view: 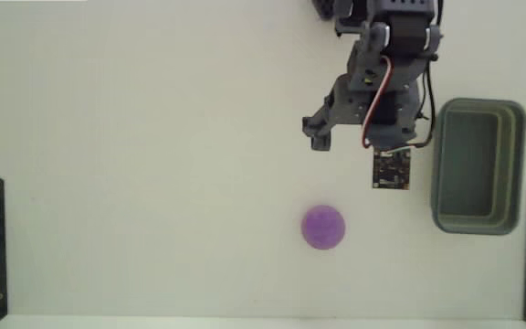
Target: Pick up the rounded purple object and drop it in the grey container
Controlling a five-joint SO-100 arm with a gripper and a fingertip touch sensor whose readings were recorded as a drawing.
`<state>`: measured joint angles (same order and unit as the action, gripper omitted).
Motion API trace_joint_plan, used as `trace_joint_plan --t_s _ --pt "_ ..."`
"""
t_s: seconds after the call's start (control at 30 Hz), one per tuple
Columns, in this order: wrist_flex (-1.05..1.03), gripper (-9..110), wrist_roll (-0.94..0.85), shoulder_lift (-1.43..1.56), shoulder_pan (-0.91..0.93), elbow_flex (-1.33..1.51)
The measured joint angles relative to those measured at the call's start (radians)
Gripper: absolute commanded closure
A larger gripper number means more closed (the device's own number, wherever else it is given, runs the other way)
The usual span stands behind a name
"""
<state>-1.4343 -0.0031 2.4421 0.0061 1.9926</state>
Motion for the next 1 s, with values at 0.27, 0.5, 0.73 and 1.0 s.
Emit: trace_joint_plan --t_s 0.27,0.5,0.73,1.0 --pt "0.0 -9 0.0 0.0 0.015 0.0" --pt "0.0 -9 0.0 0.0 0.02 0.0" --pt "0.0 -9 0.0 0.0 0.044 0.0" --pt "0.0 -9 0.0 0.0 0.038 0.0"
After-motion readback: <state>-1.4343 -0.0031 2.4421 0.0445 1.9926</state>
